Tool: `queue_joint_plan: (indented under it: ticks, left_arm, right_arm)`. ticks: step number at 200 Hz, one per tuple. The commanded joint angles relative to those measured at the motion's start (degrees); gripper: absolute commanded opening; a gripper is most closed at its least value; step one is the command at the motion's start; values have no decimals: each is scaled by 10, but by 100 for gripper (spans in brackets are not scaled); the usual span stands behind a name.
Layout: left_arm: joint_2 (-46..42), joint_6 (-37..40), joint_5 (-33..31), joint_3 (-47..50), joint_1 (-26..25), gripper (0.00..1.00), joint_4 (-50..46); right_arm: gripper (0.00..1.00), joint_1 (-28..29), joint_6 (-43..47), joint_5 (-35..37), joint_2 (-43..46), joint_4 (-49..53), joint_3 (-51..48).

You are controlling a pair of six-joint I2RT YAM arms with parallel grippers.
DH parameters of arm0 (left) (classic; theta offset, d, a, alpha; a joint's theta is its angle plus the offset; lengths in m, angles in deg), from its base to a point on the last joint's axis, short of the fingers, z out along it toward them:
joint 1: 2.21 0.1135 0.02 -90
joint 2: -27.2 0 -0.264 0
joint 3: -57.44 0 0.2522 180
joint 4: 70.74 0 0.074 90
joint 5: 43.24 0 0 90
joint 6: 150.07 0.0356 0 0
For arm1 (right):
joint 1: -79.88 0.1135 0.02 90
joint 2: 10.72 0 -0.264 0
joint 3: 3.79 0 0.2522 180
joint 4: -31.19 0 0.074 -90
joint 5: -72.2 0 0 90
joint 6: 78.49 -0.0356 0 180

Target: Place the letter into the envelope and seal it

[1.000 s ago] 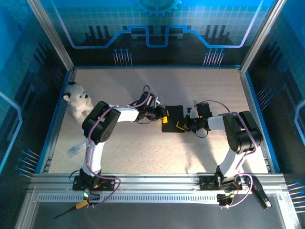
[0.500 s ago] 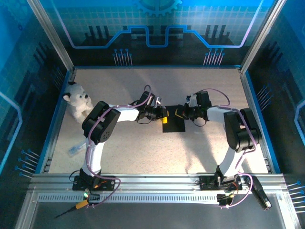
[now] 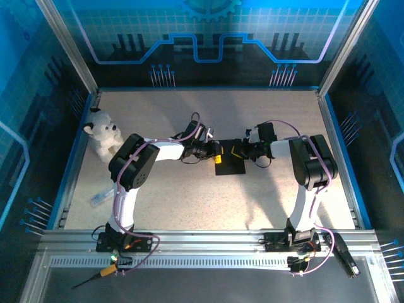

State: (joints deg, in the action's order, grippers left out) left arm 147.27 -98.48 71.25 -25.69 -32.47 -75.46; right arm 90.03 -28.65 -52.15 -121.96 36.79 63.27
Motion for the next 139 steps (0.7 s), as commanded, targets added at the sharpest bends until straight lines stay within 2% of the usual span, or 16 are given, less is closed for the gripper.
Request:
queue_joint_plan:
  ticks: [1, 41, 87, 139]
  left_arm:
    - [6, 13, 3, 4, -4, 0, -68]
    - [6, 16, 1, 3, -4, 0, -73]
    - [4, 37, 0, -8, -5, 0, -93]
    - [3, 56, 0, -21, -4, 0, -113]
  right_arm:
    - [0, -6, -1, 16, -30, -7, -26]
    - [0, -7, -1, 7, -4, -12, -26]
    - [0, -14, -18, -6, 65, -12, -26]
    - [0, -22, -10, -11, 100, 25, -6]
